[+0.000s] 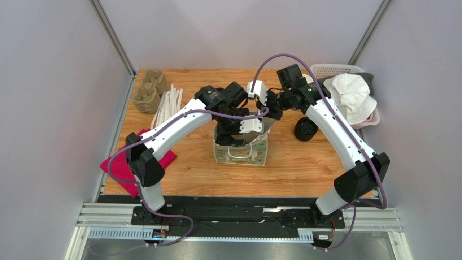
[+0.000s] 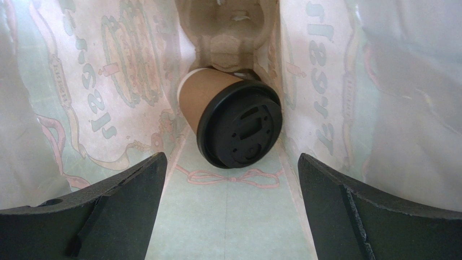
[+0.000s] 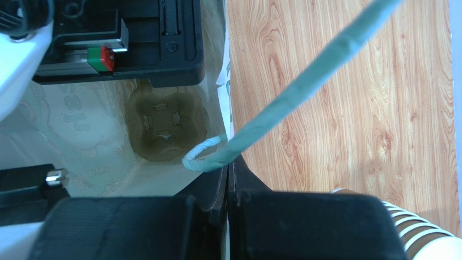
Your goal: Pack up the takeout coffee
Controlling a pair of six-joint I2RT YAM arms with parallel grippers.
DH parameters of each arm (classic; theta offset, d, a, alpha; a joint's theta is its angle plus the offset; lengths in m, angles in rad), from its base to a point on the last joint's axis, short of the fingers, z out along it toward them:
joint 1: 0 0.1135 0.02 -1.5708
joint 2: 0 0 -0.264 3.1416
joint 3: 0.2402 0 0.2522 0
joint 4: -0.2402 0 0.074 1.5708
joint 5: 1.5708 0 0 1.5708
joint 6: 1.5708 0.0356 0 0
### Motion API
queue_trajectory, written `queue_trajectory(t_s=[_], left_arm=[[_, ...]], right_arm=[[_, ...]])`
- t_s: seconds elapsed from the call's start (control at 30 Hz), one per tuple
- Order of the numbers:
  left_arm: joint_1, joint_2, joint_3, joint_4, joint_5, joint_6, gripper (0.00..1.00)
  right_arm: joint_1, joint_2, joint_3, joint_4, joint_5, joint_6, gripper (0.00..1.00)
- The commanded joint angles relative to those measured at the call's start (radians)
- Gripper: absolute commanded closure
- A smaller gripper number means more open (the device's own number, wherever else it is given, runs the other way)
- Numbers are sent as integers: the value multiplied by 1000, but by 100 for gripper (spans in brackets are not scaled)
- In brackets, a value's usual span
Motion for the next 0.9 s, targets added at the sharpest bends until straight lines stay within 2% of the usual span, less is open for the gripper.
queue_trajectory(t_s=[0.0, 0.4, 0.87], left_arm=[[18, -36, 91, -15, 75, -17, 1], [62, -37, 259, -46, 196, -84, 1], [64, -64, 208, -52, 224, -34, 3]], right_arm=[[-1, 26, 16, -12, 34, -30, 100], [0, 43, 28, -9, 26, -31, 100], [-6, 89, 59, -18, 31, -5, 100]])
